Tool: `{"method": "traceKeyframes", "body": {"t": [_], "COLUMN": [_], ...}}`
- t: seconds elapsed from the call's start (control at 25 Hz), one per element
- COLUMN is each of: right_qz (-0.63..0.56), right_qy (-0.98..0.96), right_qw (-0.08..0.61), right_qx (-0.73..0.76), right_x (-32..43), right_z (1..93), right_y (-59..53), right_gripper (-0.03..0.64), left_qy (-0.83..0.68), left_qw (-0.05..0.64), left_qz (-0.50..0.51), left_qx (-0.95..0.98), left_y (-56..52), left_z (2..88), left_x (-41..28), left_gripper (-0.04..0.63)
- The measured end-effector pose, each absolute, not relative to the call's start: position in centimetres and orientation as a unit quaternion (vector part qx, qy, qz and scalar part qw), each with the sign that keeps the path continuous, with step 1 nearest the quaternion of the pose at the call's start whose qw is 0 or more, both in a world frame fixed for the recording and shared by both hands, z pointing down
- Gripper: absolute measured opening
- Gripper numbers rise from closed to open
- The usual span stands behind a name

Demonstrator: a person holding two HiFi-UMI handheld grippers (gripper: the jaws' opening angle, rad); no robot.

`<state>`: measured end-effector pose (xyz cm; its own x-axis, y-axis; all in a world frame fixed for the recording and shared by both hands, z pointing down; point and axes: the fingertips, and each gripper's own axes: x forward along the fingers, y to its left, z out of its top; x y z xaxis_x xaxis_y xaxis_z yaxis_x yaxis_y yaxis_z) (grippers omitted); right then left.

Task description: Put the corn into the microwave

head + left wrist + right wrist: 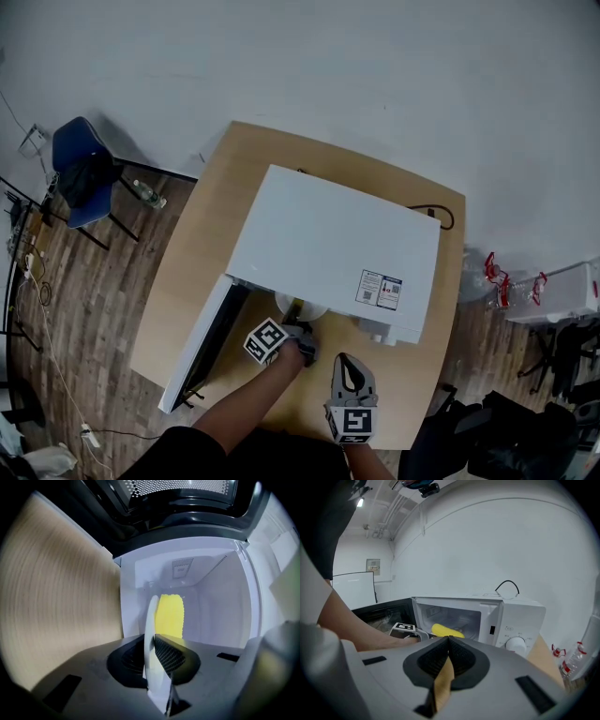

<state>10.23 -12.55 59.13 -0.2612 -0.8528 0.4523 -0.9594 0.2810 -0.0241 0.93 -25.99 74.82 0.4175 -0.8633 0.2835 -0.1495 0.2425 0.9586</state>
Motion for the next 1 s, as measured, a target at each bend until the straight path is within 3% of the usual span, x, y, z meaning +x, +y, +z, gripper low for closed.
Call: {"method": "traceKeyframes", "body": {"t": [0.44, 0.6, 1.0], "right_qz": [0.154, 0.138, 0.137], "right_qy": [-0.765, -0.760, -0.760], "right_qw": [0.181, 0.181, 0.181], "right_qx": [0.598, 0.609, 0.608], "right_x": [12.5, 13.4, 13.0], "right_z": [59.3, 58.7, 58.5], "right_y": [-12.9, -13.1, -12.2], "right_gripper": [0.060, 0.060, 0.060], "left_qy": [-0.458, -0.469, -0.469], "left_qw": [0.627, 0.634, 0.636], "left_qz": [-0.243, -0.237, -0.221], "left_qx": [0.581, 0.567, 0.571], "left_y": [-25.7, -25.3, -22.9], "left_z": [74.4, 75.1, 74.1], "left_x": [0.8, 0.4, -0.2], "left_gripper": [0.084, 0.178, 0.181]}}
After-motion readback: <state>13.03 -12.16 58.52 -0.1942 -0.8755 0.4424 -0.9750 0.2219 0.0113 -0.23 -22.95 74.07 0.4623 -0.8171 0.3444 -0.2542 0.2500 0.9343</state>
